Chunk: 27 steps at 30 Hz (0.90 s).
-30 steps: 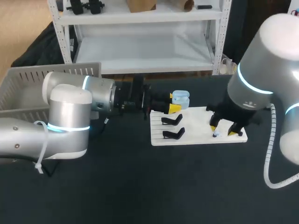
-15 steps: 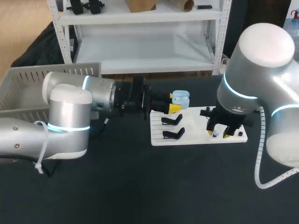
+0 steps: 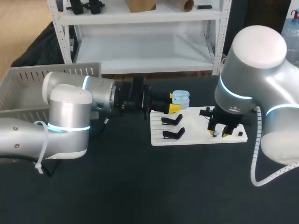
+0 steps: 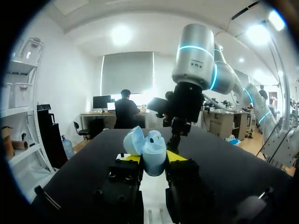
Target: Pick up each earbud case from the left stands, insert the matching earbuds, close the lid, and place the case in the box.
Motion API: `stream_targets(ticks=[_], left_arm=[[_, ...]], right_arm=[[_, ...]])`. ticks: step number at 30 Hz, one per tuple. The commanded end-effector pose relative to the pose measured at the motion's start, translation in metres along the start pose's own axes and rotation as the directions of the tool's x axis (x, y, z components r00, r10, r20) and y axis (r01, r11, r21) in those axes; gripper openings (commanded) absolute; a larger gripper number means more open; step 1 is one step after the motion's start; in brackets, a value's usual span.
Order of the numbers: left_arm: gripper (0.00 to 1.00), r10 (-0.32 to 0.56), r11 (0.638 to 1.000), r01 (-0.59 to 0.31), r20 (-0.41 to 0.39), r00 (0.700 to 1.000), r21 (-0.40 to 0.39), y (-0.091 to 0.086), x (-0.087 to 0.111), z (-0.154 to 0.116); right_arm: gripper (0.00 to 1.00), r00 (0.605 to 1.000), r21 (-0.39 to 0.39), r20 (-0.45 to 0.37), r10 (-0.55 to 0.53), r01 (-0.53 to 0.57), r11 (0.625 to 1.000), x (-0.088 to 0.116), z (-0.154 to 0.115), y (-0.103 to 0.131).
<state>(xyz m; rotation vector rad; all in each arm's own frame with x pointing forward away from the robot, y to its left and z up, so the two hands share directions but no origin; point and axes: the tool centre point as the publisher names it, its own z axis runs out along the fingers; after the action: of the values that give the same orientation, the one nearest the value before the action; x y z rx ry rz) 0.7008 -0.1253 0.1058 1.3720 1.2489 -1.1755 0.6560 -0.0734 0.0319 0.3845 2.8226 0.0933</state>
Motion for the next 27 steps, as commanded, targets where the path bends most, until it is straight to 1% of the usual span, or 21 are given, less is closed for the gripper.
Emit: stream_targets(ticks=[1,15,22,24,26,27], left_arm=[[0.0,0.0,1.0,0.0,-0.002,1.0,-0.001,0.0002,-0.0001,0.0006],[0.0,0.0,1.0,0.0,-0.002,1.0,-0.001,0.0002,-0.0001,0.0006],[0.0,0.0,1.0,0.0,-0.002,1.0,-0.001,0.0002,-0.0001,0.0006],[0.0,0.0,1.0,0.0,-0.002,1.0,-0.001,0.0002,-0.0001,0.0006],[0.0,0.0,1.0,0.0,-0.002,1.0,-0.001,0.0002,-0.0001,0.0006],[0.0,0.0,1.0,0.0,-0.002,1.0,-0.001,0.0002,-0.0001,0.0006]], right_arm=[[0.31,1.0,0.006,0.009,0.004,-0.004,1.0,-0.0001,0.0053,0.0008],[0.27,1.0,0.01,0.008,-0.002,0.002,1.0,-0.0004,0.0088,0.0016],[0.22,1.0,0.01,0.0,-0.003,0.003,1.0,-0.0002,0.0104,0.0013],[0.16,1.0,0.012,-0.002,-0.005,0.005,1.0,-0.0001,0.0106,0.0014],[0.02,1.0,0.012,-0.003,-0.006,0.006,1.0,-0.0001,0.0107,0.0015],[0.0,1.0,0.013,-0.003,-0.006,0.006,1.0,0.0,0.0107,0.0015]])
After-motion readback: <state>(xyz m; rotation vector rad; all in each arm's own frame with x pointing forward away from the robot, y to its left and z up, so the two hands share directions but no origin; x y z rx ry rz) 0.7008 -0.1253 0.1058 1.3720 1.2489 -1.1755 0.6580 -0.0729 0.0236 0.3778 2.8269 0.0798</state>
